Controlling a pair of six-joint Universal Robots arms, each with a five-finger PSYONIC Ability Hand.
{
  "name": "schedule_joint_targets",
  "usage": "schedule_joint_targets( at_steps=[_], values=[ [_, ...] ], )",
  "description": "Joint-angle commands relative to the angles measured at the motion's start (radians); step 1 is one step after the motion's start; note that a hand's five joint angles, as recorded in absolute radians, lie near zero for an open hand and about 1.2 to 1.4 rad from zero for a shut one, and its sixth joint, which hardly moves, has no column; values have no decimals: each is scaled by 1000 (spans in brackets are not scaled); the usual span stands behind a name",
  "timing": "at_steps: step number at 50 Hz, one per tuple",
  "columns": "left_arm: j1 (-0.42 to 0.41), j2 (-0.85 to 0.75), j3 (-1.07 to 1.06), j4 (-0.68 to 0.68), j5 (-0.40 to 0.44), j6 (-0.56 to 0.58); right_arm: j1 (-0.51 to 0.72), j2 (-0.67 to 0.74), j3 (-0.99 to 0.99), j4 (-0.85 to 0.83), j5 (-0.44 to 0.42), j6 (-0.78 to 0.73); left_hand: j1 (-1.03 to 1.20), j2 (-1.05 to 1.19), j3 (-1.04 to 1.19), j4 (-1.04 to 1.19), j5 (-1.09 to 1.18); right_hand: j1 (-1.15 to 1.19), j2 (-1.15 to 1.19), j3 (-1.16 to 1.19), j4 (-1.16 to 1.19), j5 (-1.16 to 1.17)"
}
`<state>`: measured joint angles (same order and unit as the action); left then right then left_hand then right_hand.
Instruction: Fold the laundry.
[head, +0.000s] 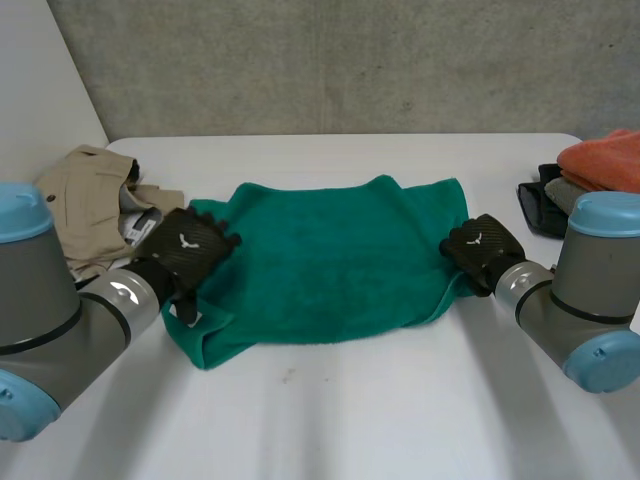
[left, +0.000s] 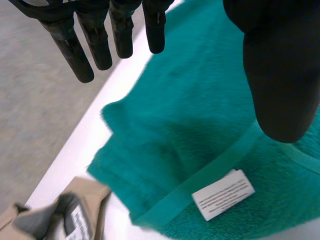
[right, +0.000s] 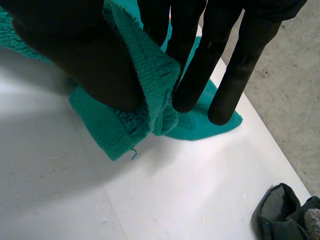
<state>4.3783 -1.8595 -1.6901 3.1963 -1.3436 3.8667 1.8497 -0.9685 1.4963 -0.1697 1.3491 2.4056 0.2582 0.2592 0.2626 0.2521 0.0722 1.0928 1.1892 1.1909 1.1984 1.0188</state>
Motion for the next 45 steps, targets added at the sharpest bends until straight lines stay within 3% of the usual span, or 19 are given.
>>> schedule_joint_targets(
  at_steps=[1,9,20,24,25,26,32,39,45],
  values=[
    [1,-64,61,-168,55,168,-10,2,2,-1,-4,0,40,39,36,46,52,283,186,184,177,182],
    [30,-162,142,-317,58,226,-14,2,2,1,-5,-2,131,130,127,137,143,283,186,184,177,182],
    [44,-228,170,-309,60,226,-24,1,-2,7,1,-3,431,430,426,437,442,286,189,187,180,185],
    [41,-234,170,-308,55,231,-30,-9,-5,13,2,-3,811,810,807,818,823,291,195,193,186,191],
    [43,-225,173,-303,50,226,-33,-19,-5,19,4,-2,1071,1070,1067,1077,1083,291,195,193,186,191],
    [41,-216,173,-302,47,224,-33,-25,-5,24,4,-3,1137,1136,1133,1144,1149,294,198,196,189,194],
    [41,-83,156,-276,21,154,-53,-107,-14,87,4,1,1138,1137,1134,1144,1150,294,198,196,189,194],
    [81,131,130,-295,3,-21,-81,-249,-82,323,-5,-39,1138,1137,1134,1144,1150,294,198,196,189,194],
    [119,315,133,-541,-39,-75,-141,-381,-182,706,-37,-190,1138,1137,1134,1144,1150,294,198,196,189,194]
  ],
)
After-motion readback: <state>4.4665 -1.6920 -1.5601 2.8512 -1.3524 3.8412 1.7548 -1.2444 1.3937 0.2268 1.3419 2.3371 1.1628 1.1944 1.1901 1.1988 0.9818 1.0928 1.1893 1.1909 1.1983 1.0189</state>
